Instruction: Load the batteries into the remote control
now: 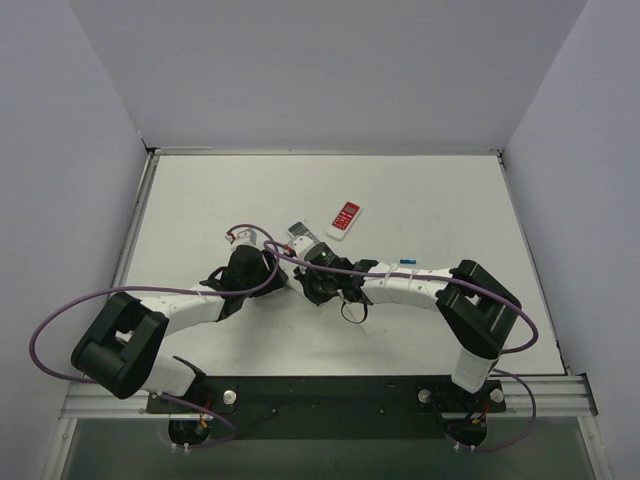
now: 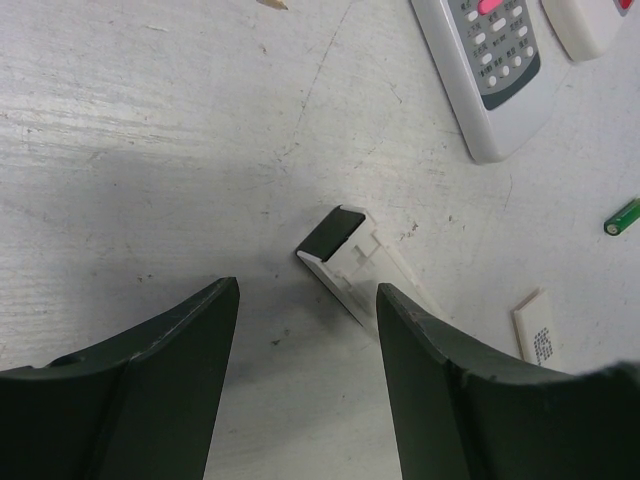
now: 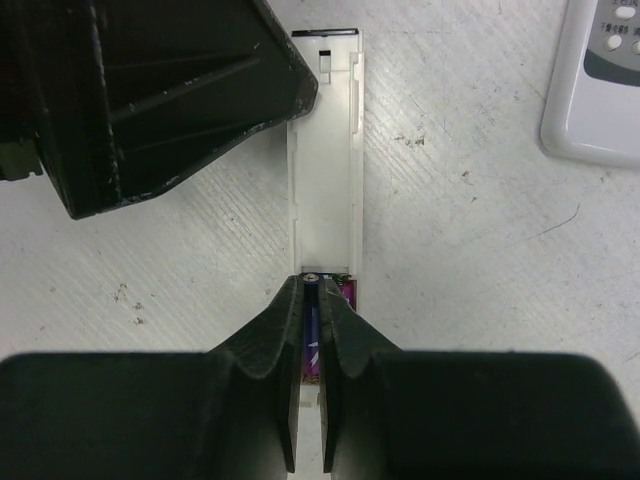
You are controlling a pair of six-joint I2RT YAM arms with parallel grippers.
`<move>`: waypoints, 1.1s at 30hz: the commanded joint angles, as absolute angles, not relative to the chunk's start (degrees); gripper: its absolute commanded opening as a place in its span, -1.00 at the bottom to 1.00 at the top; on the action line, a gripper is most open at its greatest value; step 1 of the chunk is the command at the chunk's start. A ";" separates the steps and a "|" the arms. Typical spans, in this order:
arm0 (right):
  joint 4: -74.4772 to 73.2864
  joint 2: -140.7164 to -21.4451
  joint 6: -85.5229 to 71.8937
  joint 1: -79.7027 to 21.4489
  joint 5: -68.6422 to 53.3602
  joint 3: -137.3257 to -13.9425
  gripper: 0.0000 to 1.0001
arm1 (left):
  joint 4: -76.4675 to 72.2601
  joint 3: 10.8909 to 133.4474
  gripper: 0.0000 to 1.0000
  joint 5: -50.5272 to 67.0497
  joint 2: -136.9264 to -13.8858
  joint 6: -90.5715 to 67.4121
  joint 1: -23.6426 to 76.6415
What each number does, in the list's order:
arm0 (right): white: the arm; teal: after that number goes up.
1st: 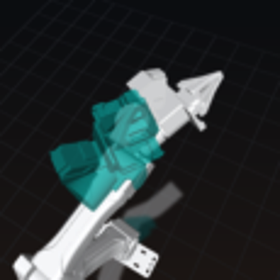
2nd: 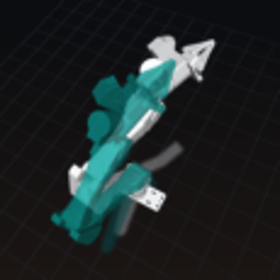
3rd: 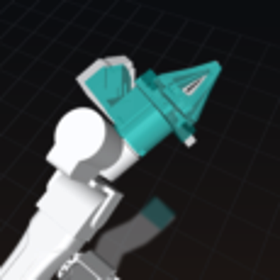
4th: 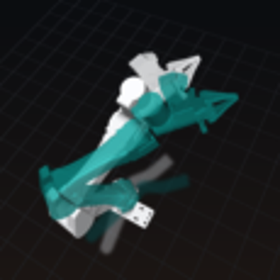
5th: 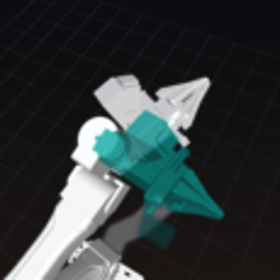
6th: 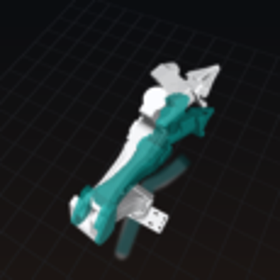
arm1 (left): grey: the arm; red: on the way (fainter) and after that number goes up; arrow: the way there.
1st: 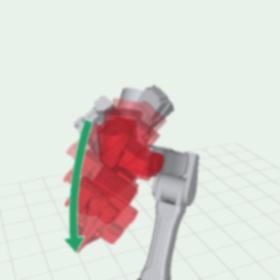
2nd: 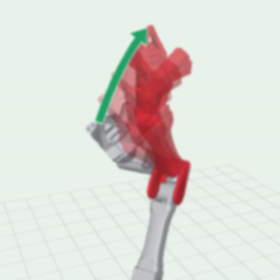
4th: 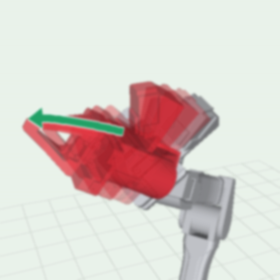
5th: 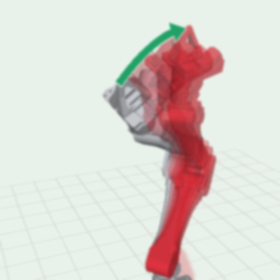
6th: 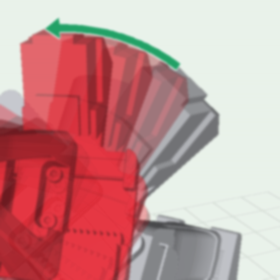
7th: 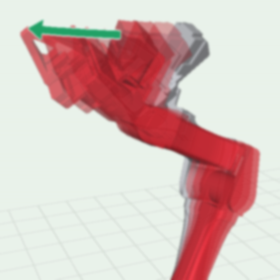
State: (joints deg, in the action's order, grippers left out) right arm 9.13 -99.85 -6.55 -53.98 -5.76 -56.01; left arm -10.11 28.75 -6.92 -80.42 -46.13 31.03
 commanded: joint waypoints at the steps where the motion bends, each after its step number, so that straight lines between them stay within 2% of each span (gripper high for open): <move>1: 0.97 -100.81 -5.19 -53.96 -4.40 -52.47 -1.00 | -6.33 28.83 0.36 -8.00 -82.53 -46.49 31.20; 16: -6.41 -100.28 -6.50 -56.25 -0.18 -52.91 -1.00 | -4.75 29.88 0.36 -8.09 -86.22 -47.02 31.11; 33: -16.00 -103.28 -8.52 -56.51 -2.02 -58.62 -1.00 | -5.62 29.18 0.29 -7.04 -87.36 -47.29 31.11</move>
